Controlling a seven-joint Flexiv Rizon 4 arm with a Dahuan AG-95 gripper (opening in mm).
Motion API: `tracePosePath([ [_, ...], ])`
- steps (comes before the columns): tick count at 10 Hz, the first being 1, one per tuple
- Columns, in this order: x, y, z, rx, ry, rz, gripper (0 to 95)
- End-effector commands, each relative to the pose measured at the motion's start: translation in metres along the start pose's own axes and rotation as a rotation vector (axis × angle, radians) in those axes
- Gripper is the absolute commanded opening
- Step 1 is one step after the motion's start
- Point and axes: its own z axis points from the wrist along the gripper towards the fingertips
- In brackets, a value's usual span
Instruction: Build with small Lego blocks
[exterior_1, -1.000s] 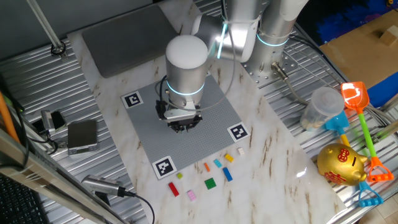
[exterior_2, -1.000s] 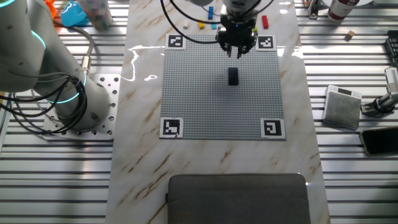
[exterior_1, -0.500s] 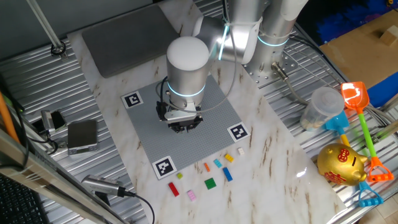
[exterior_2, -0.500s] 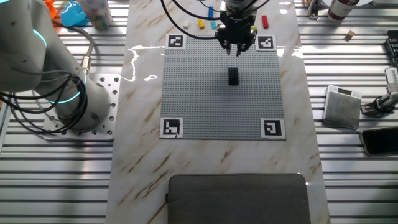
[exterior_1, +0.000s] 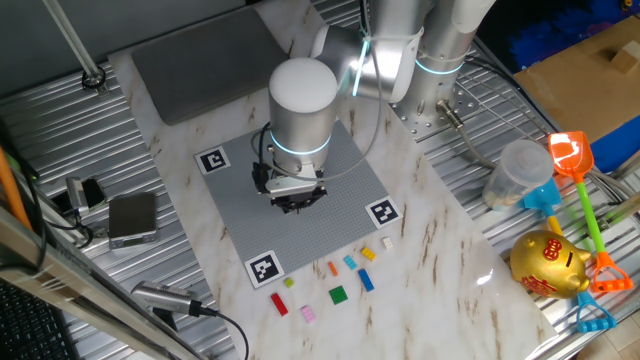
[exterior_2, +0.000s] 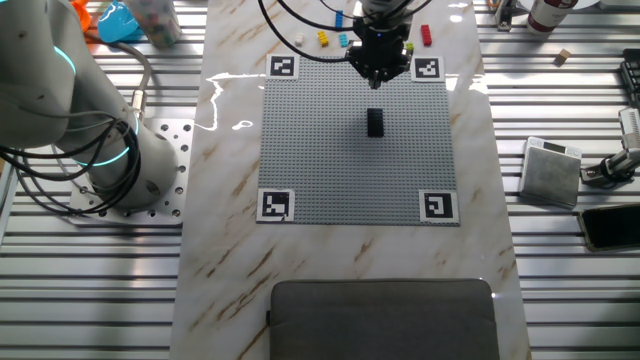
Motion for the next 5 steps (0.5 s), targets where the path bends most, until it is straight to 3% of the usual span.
tracePosePath([
  [1,-0.0003,0.0001,-0.0002,0.0,-0.001,0.003,0.0],
  [5,-0.0003,0.0001,-0.0002,0.0,0.0,0.005,0.0],
])
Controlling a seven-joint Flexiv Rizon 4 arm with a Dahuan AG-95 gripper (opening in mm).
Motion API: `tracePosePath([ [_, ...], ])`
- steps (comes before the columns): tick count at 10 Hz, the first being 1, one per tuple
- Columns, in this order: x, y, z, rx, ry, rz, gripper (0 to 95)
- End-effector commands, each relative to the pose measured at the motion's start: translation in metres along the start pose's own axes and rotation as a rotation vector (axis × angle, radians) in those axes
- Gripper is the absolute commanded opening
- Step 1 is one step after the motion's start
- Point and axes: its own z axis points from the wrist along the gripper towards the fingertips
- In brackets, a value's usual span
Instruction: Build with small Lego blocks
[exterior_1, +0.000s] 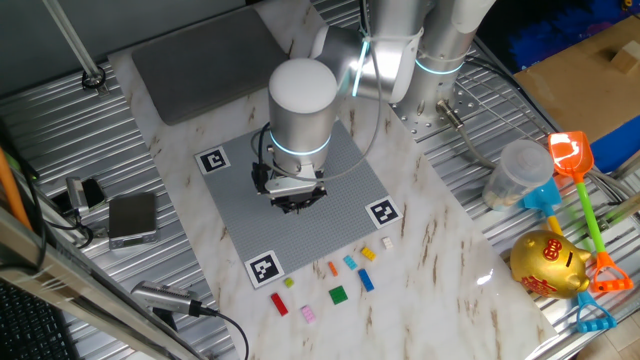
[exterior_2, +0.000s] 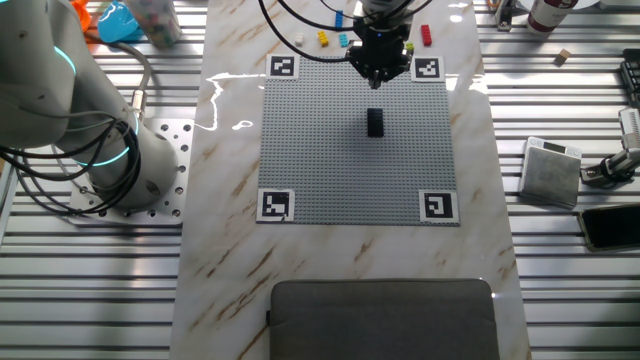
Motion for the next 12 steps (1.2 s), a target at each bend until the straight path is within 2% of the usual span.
tracePosePath([
  [1,0.0002,0.0002,-0.0004,0.0,0.0,-0.003,0.0],
  [7,0.0005,0.0009,-0.0007,0.001,0.004,-0.014,0.0],
  [9,0.0005,0.0009,-0.0007,0.014,0.02,-0.009,0.0],
  [12,0.0005,0.0009,-0.0007,0.011,0.01,-0.031,0.0],
])
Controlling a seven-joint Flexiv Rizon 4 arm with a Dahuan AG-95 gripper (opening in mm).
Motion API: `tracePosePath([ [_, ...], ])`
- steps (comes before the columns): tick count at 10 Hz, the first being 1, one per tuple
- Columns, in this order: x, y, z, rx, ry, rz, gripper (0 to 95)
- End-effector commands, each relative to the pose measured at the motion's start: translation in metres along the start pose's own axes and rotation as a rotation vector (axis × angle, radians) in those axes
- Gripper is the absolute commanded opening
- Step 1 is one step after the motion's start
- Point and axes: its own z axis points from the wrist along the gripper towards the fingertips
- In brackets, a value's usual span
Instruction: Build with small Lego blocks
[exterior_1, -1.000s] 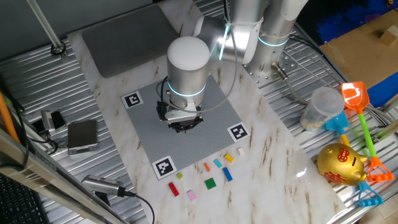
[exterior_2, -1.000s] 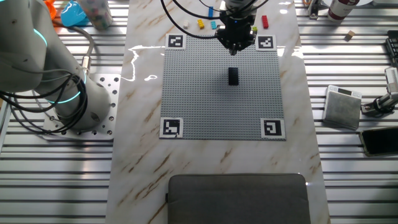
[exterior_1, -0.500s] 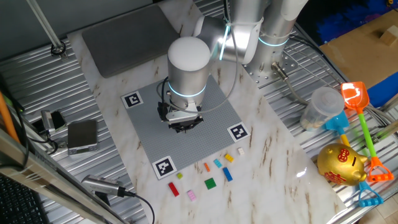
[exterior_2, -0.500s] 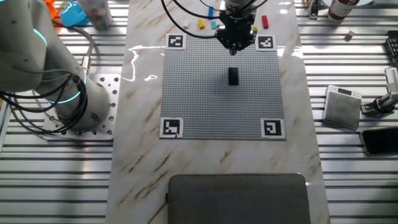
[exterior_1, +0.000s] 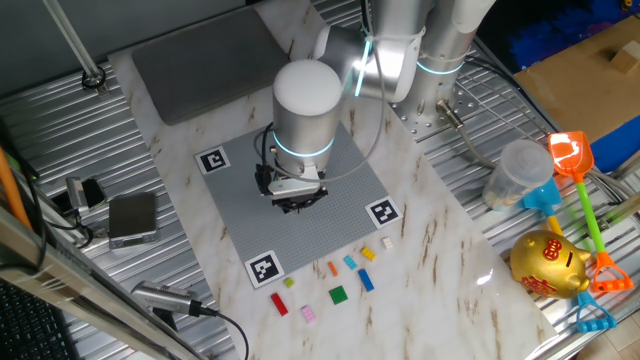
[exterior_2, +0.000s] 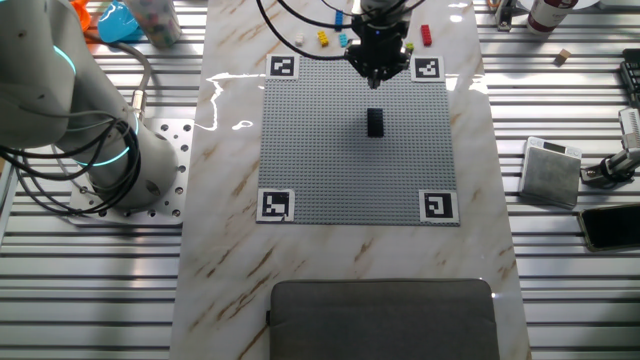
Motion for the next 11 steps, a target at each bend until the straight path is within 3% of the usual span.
tracePosePath([
  [1,-0.0002,0.0003,0.0002,-0.011,-0.012,0.0,0.0],
  [11,-0.0002,0.0003,0.0002,-0.017,-0.01,0.0,0.0],
])
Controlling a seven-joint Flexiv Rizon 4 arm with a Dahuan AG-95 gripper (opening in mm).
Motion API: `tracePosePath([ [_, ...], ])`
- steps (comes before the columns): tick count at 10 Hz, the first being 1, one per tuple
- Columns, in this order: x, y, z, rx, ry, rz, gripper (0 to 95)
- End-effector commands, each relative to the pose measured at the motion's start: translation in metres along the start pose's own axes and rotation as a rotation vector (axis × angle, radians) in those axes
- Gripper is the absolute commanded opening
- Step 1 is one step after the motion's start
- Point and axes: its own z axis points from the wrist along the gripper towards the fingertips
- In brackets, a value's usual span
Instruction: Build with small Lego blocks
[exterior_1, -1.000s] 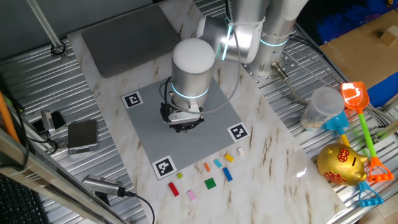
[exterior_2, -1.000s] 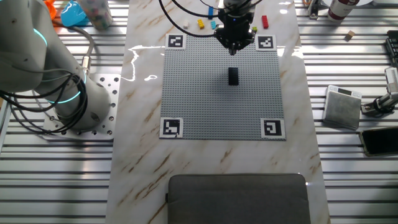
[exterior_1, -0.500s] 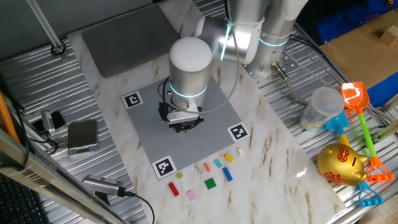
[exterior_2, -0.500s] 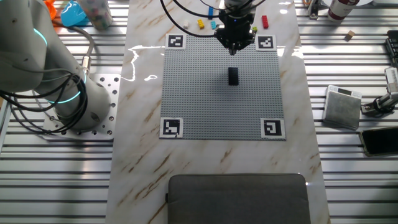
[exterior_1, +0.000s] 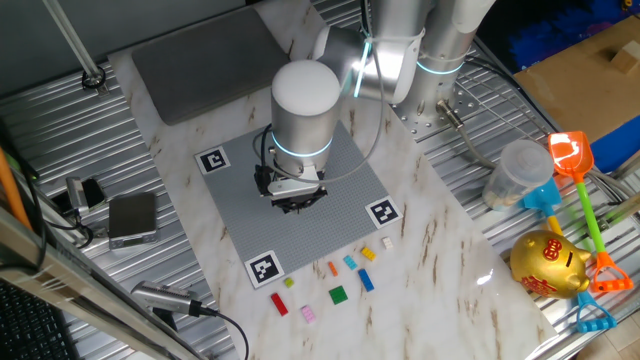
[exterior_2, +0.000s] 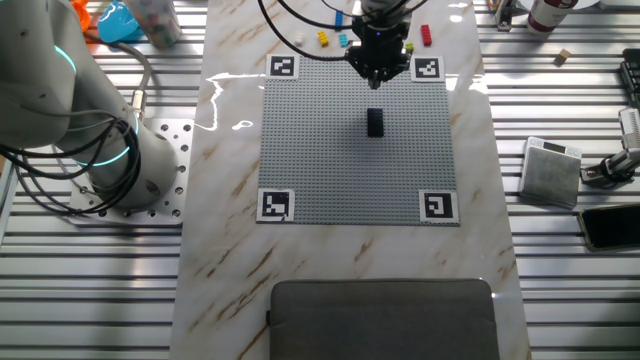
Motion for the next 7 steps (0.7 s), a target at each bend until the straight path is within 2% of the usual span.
tracePosePath([
  [1,0.0001,0.0001,-0.0003,0.001,0.001,0.0,0.0],
  [7,0.0001,0.0001,-0.0003,0.0,0.004,-0.01,0.0],
])
